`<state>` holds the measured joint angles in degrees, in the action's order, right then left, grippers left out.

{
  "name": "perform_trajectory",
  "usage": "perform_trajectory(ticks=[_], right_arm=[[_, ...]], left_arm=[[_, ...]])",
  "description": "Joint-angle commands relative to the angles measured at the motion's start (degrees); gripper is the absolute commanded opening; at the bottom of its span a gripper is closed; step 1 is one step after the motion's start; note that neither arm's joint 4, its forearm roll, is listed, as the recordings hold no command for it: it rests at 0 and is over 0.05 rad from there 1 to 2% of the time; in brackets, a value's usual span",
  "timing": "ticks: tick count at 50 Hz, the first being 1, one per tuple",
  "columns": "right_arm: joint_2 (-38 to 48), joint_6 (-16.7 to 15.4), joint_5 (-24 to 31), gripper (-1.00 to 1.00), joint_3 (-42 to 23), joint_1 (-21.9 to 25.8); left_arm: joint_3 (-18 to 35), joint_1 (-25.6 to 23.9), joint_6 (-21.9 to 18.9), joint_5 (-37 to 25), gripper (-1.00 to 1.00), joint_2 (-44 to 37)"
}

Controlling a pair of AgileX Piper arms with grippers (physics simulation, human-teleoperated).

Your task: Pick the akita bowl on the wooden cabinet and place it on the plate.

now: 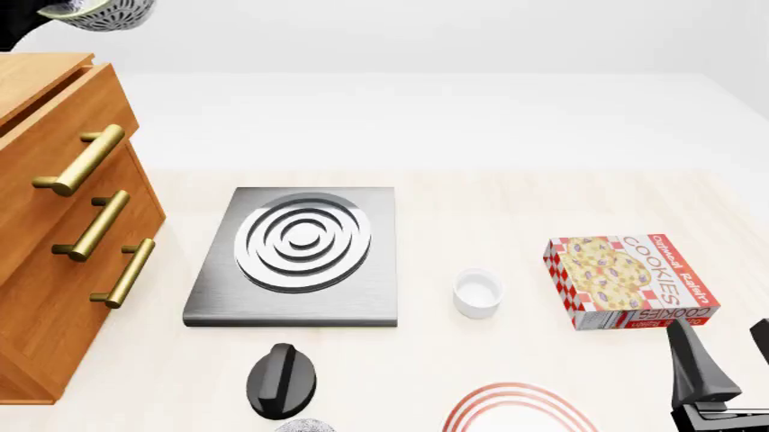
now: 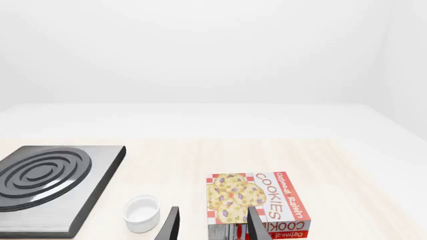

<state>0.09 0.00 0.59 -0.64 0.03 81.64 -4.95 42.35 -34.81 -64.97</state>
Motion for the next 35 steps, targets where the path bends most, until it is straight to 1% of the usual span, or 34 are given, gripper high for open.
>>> perform_trajectory(ticks=[1,19,35], right_arm=[[0.0,0.01,0.0,1.0,0.0,0.0],[0.0,0.0,0.0,1.0,0.0,0.0],[0.0,0.01,0.0,1.0,0.0,-0.01]], left_arm=[[0.2,-3.94,-1.17,0.2,-1.0,-0.3],[-4.34,-10.03,-2.15,1.76,-1.0,-0.61],[-6.73,-13.13,-3.55,1.99,-1.0,-0.21]])
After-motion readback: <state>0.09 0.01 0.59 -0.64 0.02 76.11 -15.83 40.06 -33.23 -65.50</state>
